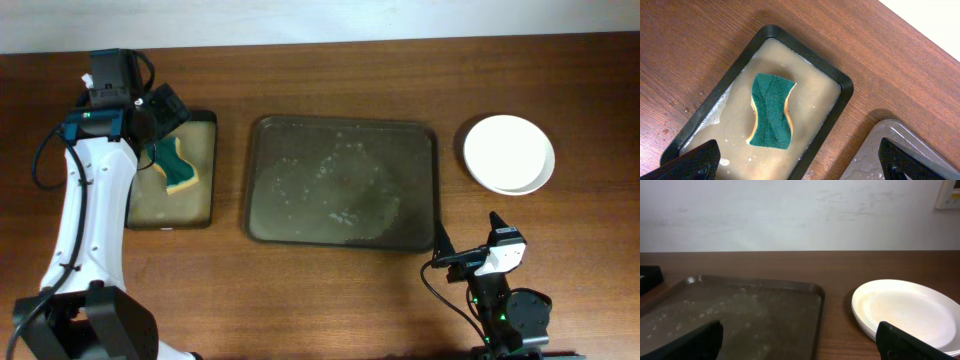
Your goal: Clean dirty plates on tray and stack at the side
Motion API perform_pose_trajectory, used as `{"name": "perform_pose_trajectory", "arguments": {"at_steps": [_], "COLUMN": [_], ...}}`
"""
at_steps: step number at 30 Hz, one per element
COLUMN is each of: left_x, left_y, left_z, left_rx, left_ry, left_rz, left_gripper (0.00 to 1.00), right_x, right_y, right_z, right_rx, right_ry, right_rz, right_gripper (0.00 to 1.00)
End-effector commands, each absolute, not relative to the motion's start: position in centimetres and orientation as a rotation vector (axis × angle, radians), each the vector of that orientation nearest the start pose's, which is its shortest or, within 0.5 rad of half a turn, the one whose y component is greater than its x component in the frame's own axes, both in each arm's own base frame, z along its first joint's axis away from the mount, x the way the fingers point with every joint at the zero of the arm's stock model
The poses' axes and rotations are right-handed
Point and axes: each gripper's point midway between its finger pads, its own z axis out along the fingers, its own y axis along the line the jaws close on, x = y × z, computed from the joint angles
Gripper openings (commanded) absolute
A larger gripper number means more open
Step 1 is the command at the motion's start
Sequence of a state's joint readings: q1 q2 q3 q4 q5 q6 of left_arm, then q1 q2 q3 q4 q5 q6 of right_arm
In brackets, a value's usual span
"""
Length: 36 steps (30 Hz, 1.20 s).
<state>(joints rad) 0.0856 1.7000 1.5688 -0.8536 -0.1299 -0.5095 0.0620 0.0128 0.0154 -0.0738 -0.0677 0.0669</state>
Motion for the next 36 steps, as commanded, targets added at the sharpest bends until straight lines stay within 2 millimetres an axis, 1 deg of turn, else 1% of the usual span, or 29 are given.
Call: {"name": "perform_pose_trajectory", "arguments": {"at_steps": [1,21,24,27,28,29,30,32,34,36], "left_x": [43.7,43.7,43.8,43.8,43.2,41.8,40.9,39.7,38.6,37.7], "left_y": [6.0,6.0,6.0,6.0,6.0,6.2,6.2,6.0,5.9,5.6], "left_z": [19.7,19.7,19.2,19.3,19.2,19.0,18.8,18.5,18.5,18.8], "left_rx": [-0.794,-0.794,-0.796,-0.795,-0.798,-0.809,-0.815,-0.818,-0.814,-0.797], "left_ry": [2.422,2.422,2.434,2.432,2.450,2.493,2.523,2.546,2.527,2.469], "left_rz": [0.000,0.000,0.003,0.003,0.012,0.051,0.059,0.067,0.060,0.025], "left_gripper": [0.99,1.00,0.99,0.99,0.99,1.00,0.99,0.99,0.99,0.99], "right_x": [24.5,24.5,24.5,24.5,24.5,24.5,24.5,24.5,24.5,24.5], "right_y": [2.6,2.6,2.6,2.6,2.6,2.6,2.6,2.6,2.6,2.6], "right_z": [15.7,15.7,15.7,15.7,15.7,15.7,15.7,15.7,15.7,15.7], "right_rx": [-0.049,-0.049,-0.049,-0.049,-0.049,-0.049,-0.049,-0.049,-0.049,-0.049], "right_ry": [1.644,1.644,1.644,1.644,1.644,1.644,1.644,1.644,1.644,1.644], "right_rz": [0.142,0.142,0.142,0.142,0.142,0.142,0.142,0.142,0.142,0.142], "right_gripper": [0.98,0.98,0.98,0.98,0.98,0.98,0.98,0.98,0.98,0.98]}}
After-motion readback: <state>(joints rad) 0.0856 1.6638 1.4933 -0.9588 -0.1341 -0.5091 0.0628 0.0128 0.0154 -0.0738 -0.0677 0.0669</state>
